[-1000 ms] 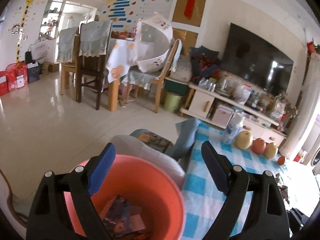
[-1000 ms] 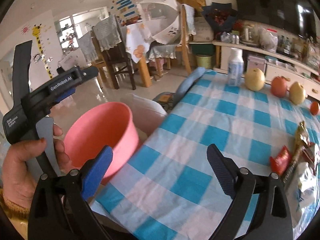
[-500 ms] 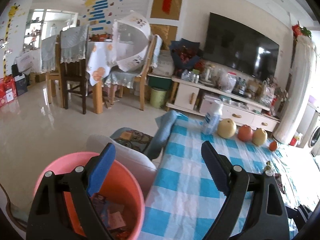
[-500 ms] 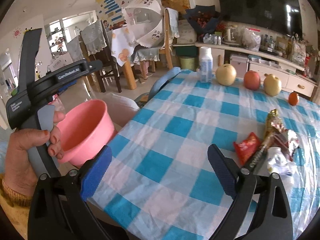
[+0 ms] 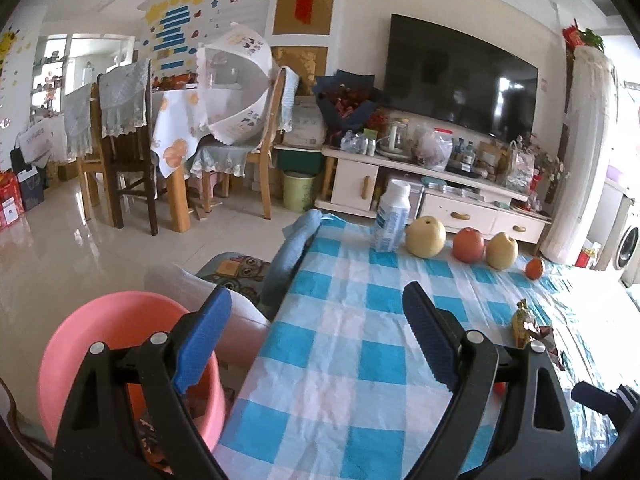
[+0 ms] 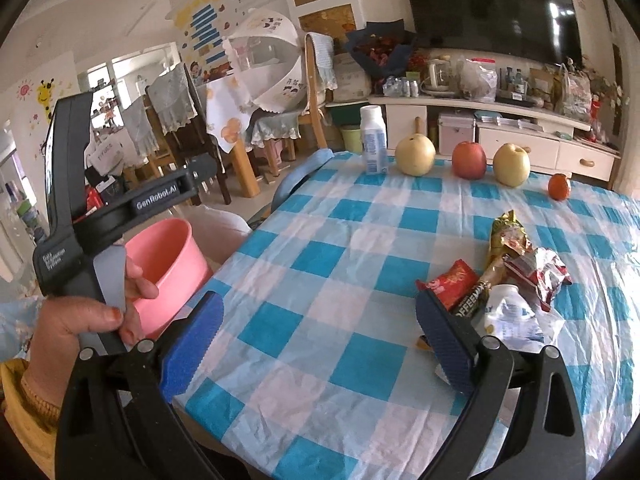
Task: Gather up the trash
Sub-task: 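Bring both open tools back over the trash pile, then lower both open tools onto the remaining trash pile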
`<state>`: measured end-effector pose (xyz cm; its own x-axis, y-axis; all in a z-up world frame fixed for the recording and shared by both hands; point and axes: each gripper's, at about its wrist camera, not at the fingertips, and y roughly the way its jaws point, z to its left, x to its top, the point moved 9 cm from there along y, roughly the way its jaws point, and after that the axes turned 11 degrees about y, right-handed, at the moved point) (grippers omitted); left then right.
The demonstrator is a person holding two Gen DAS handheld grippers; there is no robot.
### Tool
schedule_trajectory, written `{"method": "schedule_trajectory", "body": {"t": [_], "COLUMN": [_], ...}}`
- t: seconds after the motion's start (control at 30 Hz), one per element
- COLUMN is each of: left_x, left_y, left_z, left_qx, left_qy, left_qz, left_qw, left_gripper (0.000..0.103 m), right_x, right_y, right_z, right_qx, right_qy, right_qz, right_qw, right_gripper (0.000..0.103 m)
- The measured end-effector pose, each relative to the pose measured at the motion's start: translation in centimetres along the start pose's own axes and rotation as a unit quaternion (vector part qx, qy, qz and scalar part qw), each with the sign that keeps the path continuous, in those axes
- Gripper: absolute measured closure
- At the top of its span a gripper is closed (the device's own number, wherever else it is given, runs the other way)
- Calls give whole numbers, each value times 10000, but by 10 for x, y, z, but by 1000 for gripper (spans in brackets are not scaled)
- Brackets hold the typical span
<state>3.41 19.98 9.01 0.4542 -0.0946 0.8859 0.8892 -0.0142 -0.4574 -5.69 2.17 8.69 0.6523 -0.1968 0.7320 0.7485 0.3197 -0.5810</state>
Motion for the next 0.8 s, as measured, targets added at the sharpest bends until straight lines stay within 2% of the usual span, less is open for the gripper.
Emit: {"method": "schedule_trajectory", "body": {"t": [0.47,0.8], "left_x": [-11,-17], "left_y": [0,3], "left_z": [-36,-73], "left_qx": [-94,-302], "left_qy": [172,419], "left_qz": [155,343], "left_qw": [9997,9981], "left_gripper": [15,15], "right_x": [8,13], "right_y": [-19,-27], "right_z": [-34,-60], "right_qx": [-108,-185], "right_qy": [121,306], "right_qz": [-203,-235], "right_qw": [9997,9991], "right_gripper": [7,7]}}
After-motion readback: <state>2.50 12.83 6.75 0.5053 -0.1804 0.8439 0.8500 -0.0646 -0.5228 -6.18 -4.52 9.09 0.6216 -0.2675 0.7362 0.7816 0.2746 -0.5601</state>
